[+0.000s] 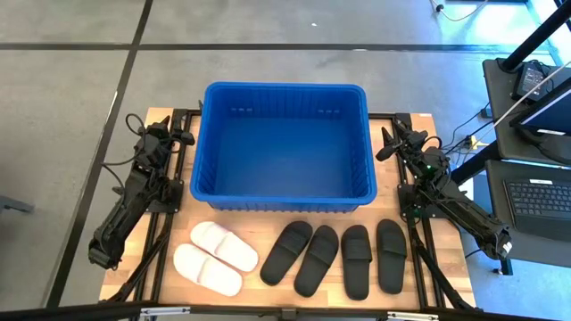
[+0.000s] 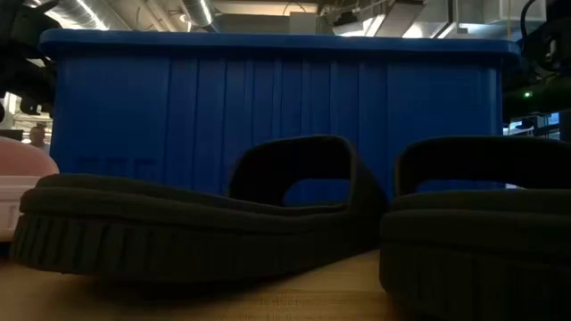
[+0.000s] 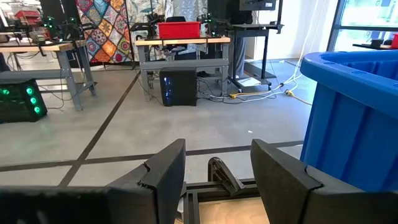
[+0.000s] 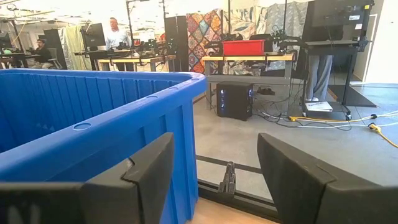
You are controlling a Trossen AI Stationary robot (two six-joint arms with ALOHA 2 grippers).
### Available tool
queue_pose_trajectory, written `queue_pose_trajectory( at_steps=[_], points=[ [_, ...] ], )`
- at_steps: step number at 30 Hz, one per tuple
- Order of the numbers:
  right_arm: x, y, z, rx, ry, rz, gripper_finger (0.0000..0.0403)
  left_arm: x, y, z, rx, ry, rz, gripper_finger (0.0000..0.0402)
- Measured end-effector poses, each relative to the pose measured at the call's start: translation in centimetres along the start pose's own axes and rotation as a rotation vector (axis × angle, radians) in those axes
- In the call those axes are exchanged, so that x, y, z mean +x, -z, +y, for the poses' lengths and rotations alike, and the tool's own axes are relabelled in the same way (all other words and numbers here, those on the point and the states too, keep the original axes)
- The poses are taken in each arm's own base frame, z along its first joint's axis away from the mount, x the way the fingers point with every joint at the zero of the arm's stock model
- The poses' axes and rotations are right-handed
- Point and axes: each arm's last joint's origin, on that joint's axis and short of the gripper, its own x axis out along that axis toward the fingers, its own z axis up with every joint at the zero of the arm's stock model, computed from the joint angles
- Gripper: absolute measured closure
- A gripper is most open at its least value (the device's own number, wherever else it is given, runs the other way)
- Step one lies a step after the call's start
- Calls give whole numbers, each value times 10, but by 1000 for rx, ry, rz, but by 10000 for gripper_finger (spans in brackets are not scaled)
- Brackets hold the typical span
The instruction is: Pick and place slides into bin
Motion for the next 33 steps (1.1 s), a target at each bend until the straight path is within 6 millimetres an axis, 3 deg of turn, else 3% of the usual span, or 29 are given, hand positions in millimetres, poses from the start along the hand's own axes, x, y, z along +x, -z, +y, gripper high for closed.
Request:
queue_pose_trajectory(
  at_steps=[19, 25, 33],
  points=[
    [0, -1, 0, -3, 0, -5, 171, 0, 0, 0, 0, 0, -1, 224],
    [0, -9, 0, -234, 8, -88, 171, 0, 0, 0, -1, 0, -3, 224],
    [0, -8, 0, -107, 2, -76, 171, 0, 0, 0, -1, 1, -3, 224]
  ],
)
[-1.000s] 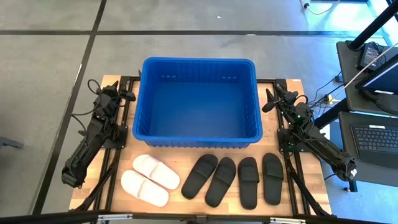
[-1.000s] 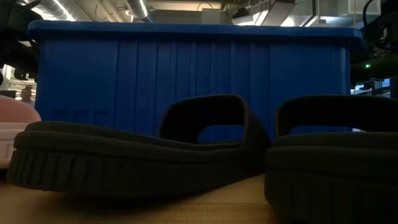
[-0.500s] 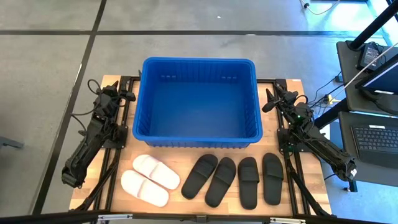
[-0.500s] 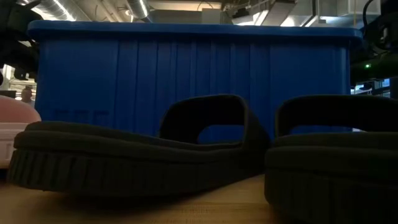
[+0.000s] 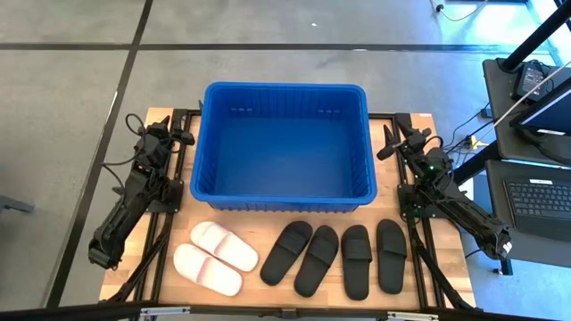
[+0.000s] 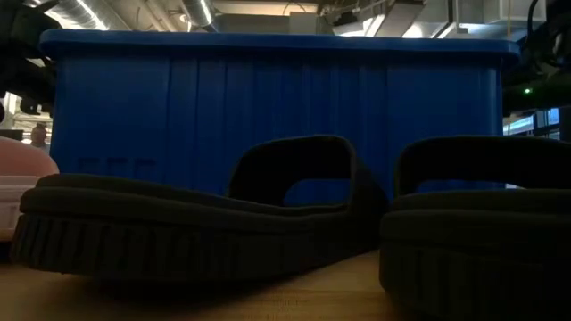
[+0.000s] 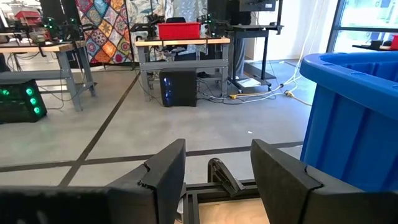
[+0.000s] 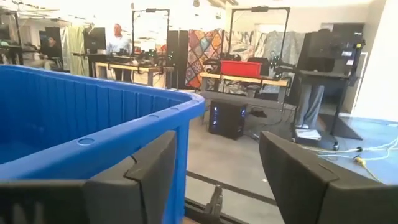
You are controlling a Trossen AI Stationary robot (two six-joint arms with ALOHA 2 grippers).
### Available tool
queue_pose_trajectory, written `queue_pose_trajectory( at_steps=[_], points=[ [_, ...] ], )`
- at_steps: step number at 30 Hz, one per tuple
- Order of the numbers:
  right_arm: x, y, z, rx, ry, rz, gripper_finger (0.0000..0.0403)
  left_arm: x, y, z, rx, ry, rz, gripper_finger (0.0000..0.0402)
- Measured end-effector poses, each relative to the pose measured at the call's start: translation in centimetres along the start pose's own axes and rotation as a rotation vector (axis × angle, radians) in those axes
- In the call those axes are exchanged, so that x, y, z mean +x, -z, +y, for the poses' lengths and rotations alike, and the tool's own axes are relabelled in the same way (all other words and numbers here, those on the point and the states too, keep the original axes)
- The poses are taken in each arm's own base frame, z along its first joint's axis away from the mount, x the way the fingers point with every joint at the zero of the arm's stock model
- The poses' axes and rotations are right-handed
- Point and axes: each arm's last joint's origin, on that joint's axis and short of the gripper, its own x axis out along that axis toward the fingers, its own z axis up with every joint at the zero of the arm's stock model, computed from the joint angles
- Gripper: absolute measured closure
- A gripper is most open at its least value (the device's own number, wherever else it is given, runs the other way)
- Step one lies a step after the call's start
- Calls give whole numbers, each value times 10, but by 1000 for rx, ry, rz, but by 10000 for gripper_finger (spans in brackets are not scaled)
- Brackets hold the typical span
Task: Pick and place slides into bin
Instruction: Put the black slide into the organizer bin
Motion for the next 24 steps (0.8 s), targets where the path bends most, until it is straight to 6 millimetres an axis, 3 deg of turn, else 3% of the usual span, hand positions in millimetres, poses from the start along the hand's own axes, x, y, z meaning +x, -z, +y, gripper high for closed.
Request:
queue_pose_trajectory(
  at_steps=[19, 24],
  points=[
    [0, -2, 0, 13, 2, -21, 171, 0, 0, -1, -20, 18, -4, 224],
    [0, -2, 0, 11, 2, -21, 171, 0, -3, -3, -36, 101, -30, 224]
  ],
)
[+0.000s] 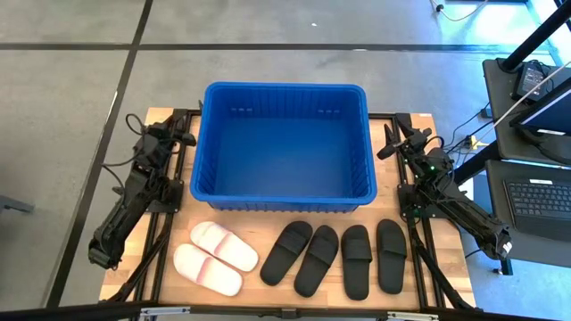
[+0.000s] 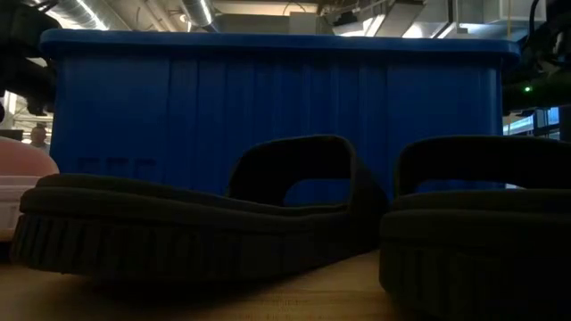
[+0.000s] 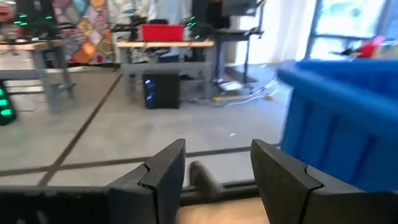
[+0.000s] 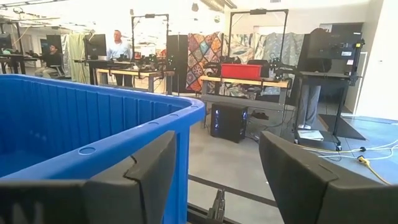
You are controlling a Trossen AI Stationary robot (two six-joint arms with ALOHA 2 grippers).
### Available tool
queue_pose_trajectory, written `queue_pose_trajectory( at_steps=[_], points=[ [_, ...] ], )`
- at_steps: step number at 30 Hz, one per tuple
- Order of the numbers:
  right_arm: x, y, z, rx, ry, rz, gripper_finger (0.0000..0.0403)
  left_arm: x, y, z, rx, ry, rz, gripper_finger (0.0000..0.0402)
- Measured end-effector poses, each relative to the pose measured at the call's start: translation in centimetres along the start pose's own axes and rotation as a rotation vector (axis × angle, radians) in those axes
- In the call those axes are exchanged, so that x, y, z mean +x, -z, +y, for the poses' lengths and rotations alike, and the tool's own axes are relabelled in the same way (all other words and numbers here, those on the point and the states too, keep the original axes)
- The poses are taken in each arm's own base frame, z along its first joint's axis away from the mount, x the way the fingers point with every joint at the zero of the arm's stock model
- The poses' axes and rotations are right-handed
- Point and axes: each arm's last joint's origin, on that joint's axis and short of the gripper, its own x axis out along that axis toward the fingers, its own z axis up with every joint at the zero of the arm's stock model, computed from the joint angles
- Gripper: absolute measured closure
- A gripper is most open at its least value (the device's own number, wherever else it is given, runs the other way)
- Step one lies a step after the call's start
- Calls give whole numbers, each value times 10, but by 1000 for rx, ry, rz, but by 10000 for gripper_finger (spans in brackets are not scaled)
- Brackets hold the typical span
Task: Pick and place slides into bin
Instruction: Put the black slide into the organizer bin
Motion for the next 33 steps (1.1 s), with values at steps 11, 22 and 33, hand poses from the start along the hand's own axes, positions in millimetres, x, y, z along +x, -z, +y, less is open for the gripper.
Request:
queue_pose_trajectory(
  at_steps=[11, 22, 33],
  points=[
    [0, -2, 0, -21, 3, -25, 171, -6, -32, -8, 43, 261, -335, 224],
    [-5, -31, -4, 243, 2, -318, 171, -10, -38, -10, -27, 366, -394, 224],
    [-8, -40, -5, 282, -27, -399, 171, -10, -38, -10, -27, 366, -394, 224]
  ],
)
